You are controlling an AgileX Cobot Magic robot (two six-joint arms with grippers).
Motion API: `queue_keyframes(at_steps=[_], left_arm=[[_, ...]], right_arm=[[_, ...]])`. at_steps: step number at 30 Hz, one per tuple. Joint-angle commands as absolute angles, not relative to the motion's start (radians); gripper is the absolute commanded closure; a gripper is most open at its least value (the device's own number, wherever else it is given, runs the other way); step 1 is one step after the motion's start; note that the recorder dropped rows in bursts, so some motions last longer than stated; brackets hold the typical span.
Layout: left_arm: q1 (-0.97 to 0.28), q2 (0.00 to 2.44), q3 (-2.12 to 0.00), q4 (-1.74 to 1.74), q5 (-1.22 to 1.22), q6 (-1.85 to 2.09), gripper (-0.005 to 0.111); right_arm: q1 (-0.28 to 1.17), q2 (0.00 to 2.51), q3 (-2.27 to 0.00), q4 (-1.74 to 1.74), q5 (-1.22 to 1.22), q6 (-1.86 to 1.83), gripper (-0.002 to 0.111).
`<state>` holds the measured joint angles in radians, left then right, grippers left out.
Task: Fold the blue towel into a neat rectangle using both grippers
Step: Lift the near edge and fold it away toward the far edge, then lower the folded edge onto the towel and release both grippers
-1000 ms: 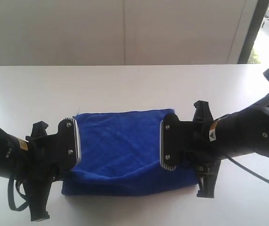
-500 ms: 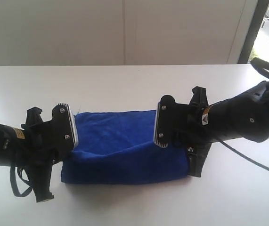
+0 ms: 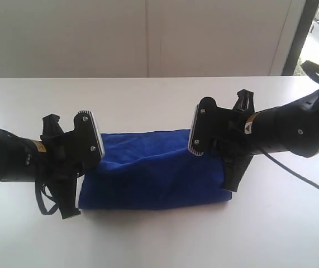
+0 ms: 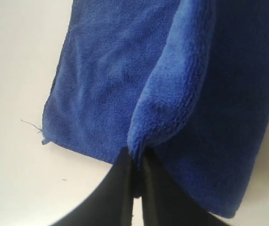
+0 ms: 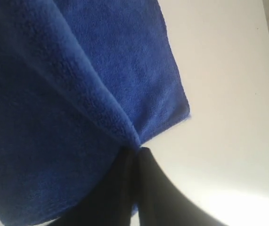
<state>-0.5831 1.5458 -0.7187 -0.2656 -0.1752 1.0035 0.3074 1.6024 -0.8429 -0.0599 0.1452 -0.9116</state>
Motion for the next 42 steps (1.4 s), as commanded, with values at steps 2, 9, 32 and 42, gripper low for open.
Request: queue_keyframes(at_steps=[2, 9, 32, 42], left_arm=[[-0.569, 1.597, -0.759, -0.273, -0.189, 1.009, 0.107], [-0.499, 1.642, -0.784, -0.273, -0.232, 1.009, 0.107], [-0.452, 1.861, -0.984, -0.268, -0.247, 1.054, 0.107], [-0.441, 1.881, -1.039, -0.268, -0.268, 1.054, 0.107]], right_arm=[[0.295, 1.664, -0.899, -0.06, 0.124, -0.893, 0.108], [0.279, 1.746, -0.977, -0.06, 0.119, -0.893, 0.108], [0.218, 1.934, -1.148, -0.06, 0.077, -0.89, 0.108], [0.218, 1.997, -1.208, -0.06, 0.08, -0.885, 0.108]])
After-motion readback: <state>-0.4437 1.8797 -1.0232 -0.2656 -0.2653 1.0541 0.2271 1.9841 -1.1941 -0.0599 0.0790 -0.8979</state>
